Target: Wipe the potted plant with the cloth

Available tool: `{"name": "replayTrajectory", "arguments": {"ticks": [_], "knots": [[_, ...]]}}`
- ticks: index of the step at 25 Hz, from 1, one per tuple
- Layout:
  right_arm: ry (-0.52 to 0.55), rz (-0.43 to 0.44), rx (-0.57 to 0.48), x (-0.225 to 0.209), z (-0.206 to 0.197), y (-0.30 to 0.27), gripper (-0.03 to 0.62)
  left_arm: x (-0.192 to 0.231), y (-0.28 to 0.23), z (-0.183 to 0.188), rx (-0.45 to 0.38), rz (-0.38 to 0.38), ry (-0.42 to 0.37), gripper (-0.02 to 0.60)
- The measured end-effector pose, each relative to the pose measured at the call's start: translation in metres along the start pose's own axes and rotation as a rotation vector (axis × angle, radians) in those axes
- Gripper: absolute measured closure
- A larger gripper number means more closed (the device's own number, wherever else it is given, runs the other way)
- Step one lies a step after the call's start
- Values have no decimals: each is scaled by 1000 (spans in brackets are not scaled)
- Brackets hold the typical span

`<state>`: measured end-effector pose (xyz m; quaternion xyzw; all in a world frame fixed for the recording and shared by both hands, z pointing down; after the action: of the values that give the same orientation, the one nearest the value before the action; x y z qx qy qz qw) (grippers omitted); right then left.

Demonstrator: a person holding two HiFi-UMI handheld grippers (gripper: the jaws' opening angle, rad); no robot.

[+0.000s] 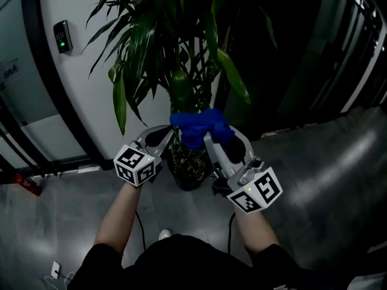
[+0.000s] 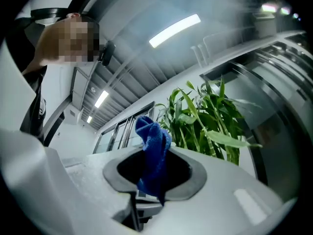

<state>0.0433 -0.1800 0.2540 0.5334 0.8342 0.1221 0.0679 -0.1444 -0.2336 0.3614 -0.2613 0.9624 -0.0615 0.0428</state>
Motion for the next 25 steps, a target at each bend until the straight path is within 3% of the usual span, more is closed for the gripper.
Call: {"name": "replayTrajectory", "arguments": {"ticks": [12, 18, 25], "knots": [[114, -131, -24, -46, 44, -86, 490, 43, -50, 55, -46, 46, -10, 575], [118, -157, 70, -55, 15, -103, 490, 45, -53, 74, -106, 65, -26, 575], [105, -157, 139, -60, -11, -101, 490, 23, -56, 72, -96, -15, -82, 575]]}}
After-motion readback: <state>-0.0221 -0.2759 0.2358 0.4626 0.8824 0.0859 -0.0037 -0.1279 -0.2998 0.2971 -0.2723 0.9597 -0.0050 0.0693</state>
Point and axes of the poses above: the fingertips, and each gripper's own axes: y backward along the fingers, x to its left, z out of its top, the point moved 5 cm from there along y, backward along the fingers, and after that the axes turned 14 degrees about x, right-handed, at the moved point
